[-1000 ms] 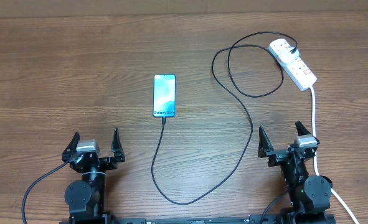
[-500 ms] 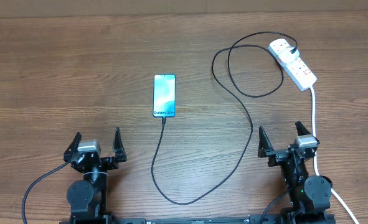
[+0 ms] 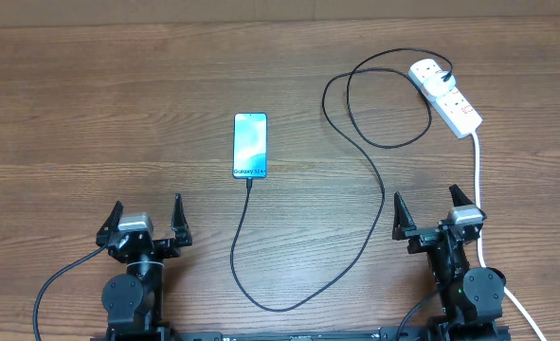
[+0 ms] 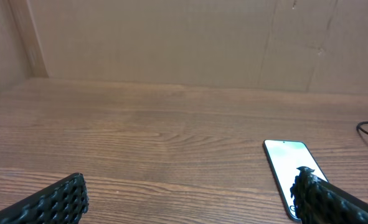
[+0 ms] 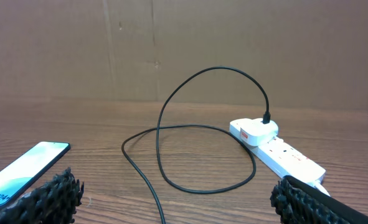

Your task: Plug charger to phone and switch on socket

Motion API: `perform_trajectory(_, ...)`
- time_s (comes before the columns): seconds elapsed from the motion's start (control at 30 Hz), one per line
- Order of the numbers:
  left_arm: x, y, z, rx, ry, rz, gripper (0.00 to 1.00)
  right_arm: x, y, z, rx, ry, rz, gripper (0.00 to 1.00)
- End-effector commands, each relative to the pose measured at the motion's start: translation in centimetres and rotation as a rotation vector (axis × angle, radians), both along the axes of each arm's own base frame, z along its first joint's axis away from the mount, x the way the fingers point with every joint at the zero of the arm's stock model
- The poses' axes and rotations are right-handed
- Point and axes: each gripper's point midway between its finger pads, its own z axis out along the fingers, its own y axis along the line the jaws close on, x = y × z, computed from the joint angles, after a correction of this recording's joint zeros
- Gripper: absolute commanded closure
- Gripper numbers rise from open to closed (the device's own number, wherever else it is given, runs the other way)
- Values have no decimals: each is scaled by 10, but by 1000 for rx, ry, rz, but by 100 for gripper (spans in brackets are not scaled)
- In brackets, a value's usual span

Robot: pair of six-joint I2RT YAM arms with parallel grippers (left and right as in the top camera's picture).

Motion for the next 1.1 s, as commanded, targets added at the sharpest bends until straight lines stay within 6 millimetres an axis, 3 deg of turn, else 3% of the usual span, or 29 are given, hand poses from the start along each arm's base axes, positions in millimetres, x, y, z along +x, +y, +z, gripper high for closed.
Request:
perform_trajectory(0.0, 0, -1, 0, 1, -6, 0, 0, 0, -1, -2, -1, -4, -6, 0)
perform_trajectory(1.07, 0, -3, 0, 20, -3, -17, 0, 0, -1, -2, -1, -4, -6, 0)
